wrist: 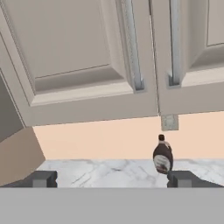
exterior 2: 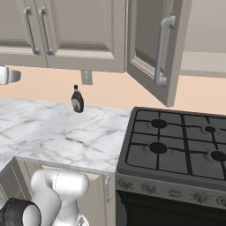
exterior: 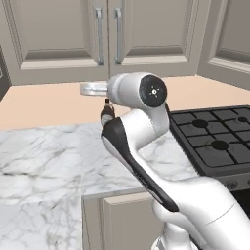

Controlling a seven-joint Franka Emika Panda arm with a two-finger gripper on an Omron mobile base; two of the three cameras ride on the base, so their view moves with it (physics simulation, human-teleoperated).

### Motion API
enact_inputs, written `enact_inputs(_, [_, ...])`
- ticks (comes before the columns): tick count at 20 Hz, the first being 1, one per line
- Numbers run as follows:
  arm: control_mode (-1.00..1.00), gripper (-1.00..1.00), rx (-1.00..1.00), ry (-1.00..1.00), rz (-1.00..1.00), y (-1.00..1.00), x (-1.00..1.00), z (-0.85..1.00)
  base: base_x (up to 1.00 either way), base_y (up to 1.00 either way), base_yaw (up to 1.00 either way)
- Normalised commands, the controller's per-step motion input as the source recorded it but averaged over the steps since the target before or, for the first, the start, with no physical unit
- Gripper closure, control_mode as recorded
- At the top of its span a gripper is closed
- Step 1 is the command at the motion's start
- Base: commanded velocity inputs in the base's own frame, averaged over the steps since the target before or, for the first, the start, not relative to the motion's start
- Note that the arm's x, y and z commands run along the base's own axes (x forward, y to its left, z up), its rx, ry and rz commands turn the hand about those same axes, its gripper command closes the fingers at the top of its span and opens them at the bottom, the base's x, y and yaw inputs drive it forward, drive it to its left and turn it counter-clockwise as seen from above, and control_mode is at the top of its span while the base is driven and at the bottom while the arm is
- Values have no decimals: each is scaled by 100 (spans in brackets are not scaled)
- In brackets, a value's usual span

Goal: Close all open cabinet doors.

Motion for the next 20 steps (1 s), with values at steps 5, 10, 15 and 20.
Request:
enact_inputs(5, [-100, -100, -10, 1, 0, -53, -71, 3, 0, 0, 0])
enact_inputs(10, [-100, -100, -9, 2, 0, -50, -57, 20, 0, 0, 0])
enact_inputs(15, [-100, -100, -6, 5, 0, -59, -51, 24, 0, 0, 0])
enact_inputs(20, [-100, -100, -3, 4, 0, -61, -49, 8, 0, 0, 0])
